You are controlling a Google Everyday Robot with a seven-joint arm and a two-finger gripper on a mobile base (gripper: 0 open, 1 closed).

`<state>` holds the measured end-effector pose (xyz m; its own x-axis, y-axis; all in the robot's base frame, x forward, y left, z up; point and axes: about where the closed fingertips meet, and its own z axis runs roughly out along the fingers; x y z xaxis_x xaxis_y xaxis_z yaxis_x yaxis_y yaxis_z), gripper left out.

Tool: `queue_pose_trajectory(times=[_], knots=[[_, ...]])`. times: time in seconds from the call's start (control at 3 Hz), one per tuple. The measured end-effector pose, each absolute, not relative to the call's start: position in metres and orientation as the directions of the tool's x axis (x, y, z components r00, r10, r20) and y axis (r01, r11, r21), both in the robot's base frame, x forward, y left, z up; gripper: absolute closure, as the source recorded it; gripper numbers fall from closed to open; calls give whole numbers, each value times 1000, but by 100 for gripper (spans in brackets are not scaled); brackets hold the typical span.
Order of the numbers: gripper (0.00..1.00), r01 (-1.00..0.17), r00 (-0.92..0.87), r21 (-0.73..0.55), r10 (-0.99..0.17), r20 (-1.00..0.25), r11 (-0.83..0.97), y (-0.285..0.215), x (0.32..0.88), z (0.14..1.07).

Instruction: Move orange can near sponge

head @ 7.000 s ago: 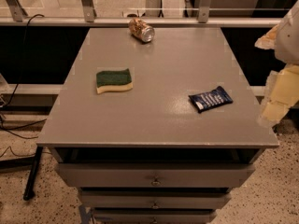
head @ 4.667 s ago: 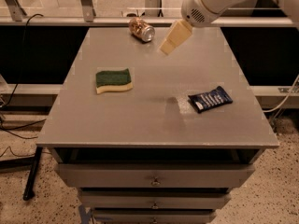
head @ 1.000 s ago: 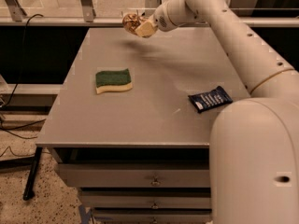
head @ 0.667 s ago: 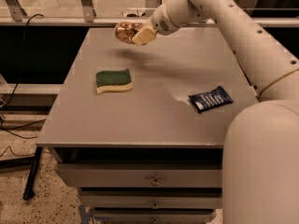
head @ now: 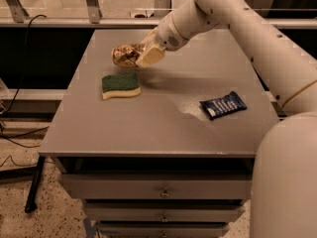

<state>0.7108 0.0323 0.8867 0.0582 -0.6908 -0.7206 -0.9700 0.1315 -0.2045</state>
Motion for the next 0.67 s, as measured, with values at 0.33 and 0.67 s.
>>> queue_pose_trajectory(times=[0.33, 0.67], knots=[[81, -980, 105, -194, -696, -710, 50, 35, 692, 872], [57, -980, 125, -197, -705, -698, 23, 22, 683, 862]])
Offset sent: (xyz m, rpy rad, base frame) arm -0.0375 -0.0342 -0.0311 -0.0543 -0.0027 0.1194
